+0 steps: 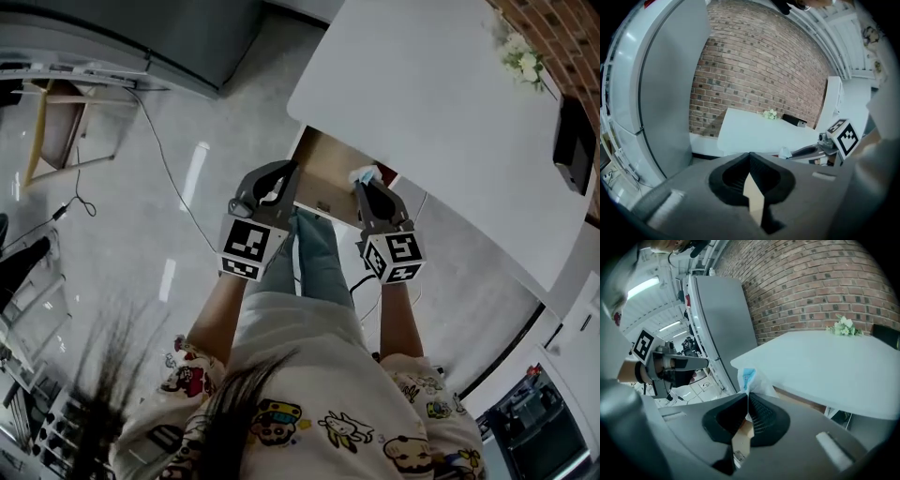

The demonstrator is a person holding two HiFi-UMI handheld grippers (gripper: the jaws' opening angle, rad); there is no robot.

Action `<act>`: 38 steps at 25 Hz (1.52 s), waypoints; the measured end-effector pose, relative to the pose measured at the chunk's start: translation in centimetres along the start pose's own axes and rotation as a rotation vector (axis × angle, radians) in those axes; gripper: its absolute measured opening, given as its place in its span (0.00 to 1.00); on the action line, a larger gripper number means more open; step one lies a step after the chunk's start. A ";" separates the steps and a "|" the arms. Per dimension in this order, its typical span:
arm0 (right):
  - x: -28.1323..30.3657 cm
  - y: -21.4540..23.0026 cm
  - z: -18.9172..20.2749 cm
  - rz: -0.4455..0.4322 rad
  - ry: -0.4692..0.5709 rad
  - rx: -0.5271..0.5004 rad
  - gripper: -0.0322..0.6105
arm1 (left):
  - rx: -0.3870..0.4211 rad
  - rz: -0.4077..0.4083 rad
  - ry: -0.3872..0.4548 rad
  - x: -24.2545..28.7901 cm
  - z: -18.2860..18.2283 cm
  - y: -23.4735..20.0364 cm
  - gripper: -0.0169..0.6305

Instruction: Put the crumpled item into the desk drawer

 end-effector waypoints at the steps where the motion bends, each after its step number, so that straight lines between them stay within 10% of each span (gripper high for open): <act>1: 0.6 0.3 0.8 0.001 -0.008 0.001 0.08 | -0.002 0.006 -0.012 0.4 0.9 0.1 0.03; 38: 14.6 7.3 18.1 -0.136 -0.540 -0.175 0.09 | -0.005 0.146 -0.312 10.7 18.0 0.4 0.03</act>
Point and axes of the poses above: the fingertips, and each gripper's own axes: x forward along the fingers, y to its right, z out of its underside, the point moved 10 cm from there along -x, backward along the fingers, and after that the axes turned 5 degrees about x, right-handed, at the moved point
